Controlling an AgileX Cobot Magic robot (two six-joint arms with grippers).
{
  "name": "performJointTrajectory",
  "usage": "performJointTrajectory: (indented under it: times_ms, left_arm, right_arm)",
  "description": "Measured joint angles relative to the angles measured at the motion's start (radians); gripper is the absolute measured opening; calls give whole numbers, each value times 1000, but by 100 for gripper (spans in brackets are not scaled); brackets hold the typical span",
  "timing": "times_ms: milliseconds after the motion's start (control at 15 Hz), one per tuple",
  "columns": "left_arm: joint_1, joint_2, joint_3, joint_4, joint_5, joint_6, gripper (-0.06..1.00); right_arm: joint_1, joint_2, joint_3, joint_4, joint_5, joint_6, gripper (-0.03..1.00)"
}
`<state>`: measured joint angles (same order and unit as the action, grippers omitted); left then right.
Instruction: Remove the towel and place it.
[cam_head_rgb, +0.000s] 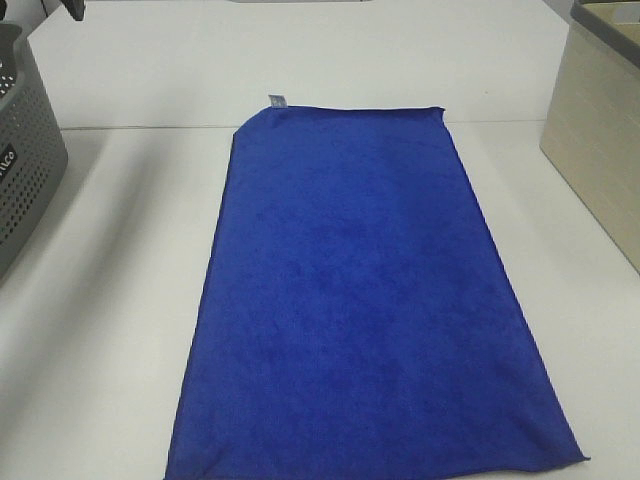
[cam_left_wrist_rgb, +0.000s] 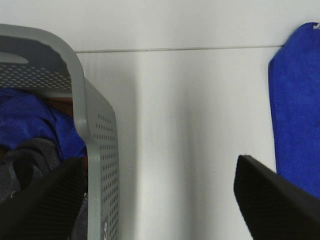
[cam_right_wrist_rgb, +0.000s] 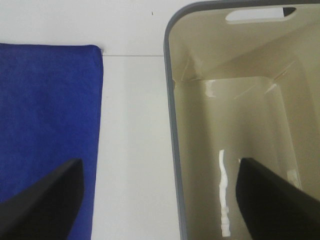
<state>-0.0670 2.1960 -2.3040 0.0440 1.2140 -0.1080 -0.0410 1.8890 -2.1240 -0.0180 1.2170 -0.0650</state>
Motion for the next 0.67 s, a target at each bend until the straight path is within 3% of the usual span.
performJointTrajectory:
  times_ms: [133, 267, 467, 667]
  left_arm:
    - [0, -37, 65, 3, 0, 0, 77]
    - [3, -144, 214, 26, -1, -1, 77]
    - [6, -400, 515, 80, -3, -30, 77]
    - [10, -714, 815, 82, -48, -61, 77]
  right_arm:
    - [0, -122, 147, -6, -1, 0, 81]
    - [0, -283, 344, -14, -1, 0, 81]
    - [0, -566, 638, -20, 3, 0, 80]
    - [0, -820, 864, -11, 4, 0, 80]
